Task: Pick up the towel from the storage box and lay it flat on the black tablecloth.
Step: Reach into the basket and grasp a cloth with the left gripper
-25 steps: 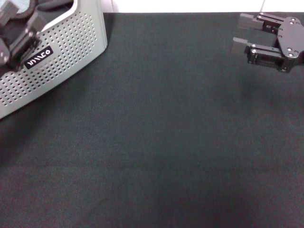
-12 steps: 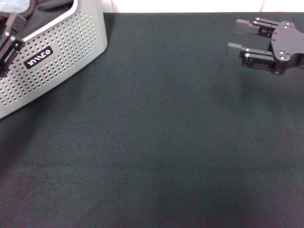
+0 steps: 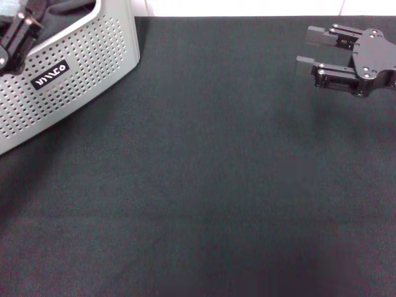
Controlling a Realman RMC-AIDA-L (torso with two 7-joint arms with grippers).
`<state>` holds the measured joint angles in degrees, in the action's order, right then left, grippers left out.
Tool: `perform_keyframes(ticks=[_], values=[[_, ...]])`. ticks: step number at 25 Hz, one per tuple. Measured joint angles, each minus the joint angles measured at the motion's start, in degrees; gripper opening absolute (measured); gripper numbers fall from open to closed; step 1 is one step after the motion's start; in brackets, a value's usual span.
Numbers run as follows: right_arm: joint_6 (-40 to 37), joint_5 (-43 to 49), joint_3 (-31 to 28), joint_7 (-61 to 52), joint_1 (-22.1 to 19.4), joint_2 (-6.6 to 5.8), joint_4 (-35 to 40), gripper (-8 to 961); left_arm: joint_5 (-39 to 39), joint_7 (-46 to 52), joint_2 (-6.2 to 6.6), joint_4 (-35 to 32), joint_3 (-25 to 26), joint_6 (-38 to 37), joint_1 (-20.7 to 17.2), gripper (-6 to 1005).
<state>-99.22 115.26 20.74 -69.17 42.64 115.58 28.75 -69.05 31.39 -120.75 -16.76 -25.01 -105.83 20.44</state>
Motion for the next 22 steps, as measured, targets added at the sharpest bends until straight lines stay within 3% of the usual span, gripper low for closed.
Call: perform_keyframes(ticks=[10, 22], values=[[1.94, -0.02, 0.01, 0.00, 0.20, 0.10, -0.40, 708, 0.70, -1.40, -0.01, 3.24, -1.98, 3.91, 5.57, 738], [5.07, 0.05, 0.08, 0.00, -0.88, -0.08, -0.45, 708, 2.48, 5.78, -0.01, 5.26, -3.93, -0.06, 10.34, 740]])
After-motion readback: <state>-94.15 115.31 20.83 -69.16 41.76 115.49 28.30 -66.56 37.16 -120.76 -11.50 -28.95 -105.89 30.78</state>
